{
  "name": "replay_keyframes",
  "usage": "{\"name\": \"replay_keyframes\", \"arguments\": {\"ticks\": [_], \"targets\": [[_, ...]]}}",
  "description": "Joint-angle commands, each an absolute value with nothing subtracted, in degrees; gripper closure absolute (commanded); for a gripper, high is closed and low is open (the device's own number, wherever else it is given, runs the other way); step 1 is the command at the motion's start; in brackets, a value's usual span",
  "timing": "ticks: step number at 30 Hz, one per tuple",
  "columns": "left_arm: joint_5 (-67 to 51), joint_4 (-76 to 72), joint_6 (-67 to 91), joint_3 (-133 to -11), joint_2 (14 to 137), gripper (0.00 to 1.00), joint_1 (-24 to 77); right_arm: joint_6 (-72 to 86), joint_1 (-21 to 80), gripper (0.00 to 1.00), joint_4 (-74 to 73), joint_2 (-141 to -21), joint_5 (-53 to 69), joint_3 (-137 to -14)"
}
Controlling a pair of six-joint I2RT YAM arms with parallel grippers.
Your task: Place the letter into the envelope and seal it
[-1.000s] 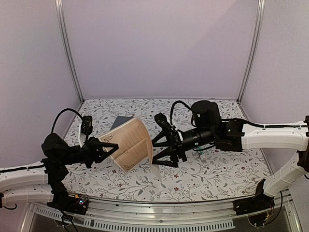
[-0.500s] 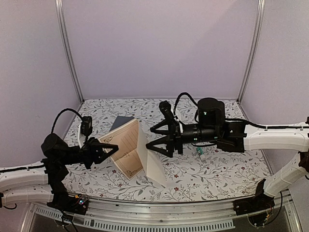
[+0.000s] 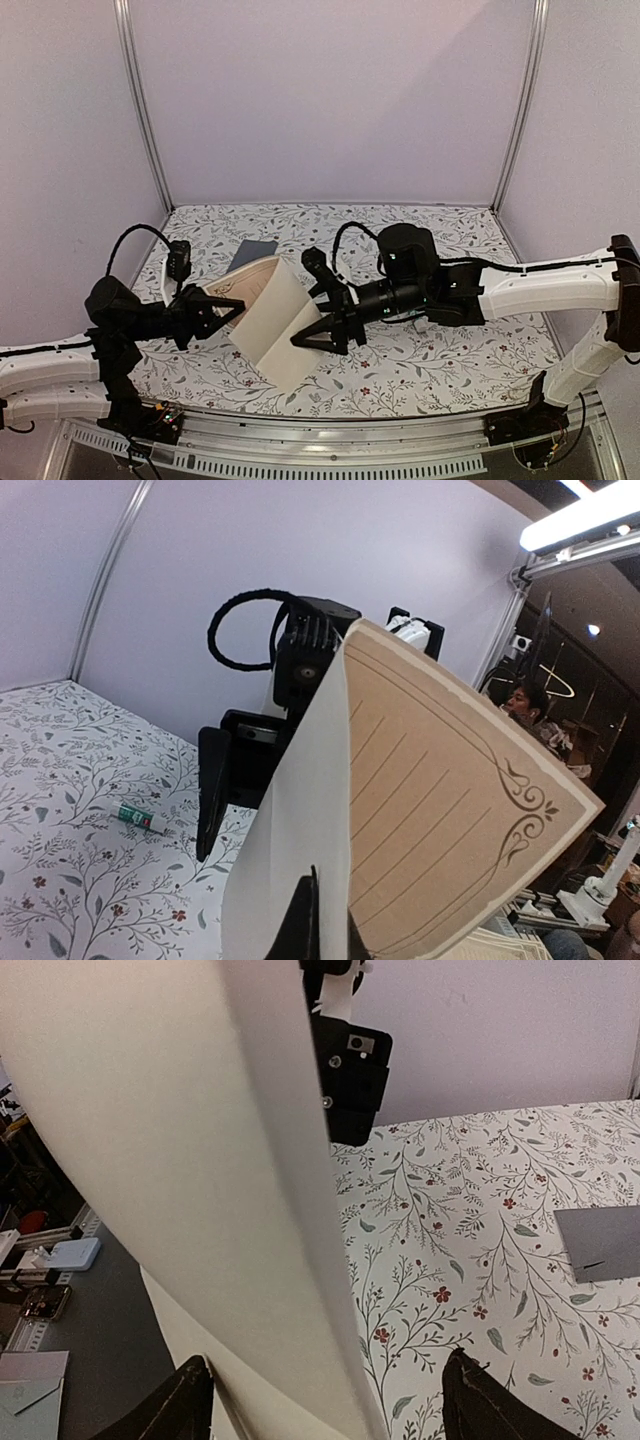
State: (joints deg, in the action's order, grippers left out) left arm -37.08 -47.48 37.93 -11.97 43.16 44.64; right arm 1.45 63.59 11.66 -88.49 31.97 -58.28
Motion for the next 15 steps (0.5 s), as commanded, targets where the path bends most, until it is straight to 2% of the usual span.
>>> {"name": "replay_keyframes", "arguments": {"ticks": [1,9,15], "targets": [[-37.58,-49.18,37.39,-13.29,43.24,1.0,45.78,0.9,63.81,0.25,14.81,-88.34,32.7,-59.06],[-37.13,-49.31,37.38,-13.1,42.96,1.0,45.75,4.17,63.9,0.53,21.1,-88.59,33.01,-55.49],[-36.75,-49.47,37.29,-13.1,43.37,1.0,45.79,7.2,63.89,0.62,26.34,-88.95,33.49,-53.47]]}}
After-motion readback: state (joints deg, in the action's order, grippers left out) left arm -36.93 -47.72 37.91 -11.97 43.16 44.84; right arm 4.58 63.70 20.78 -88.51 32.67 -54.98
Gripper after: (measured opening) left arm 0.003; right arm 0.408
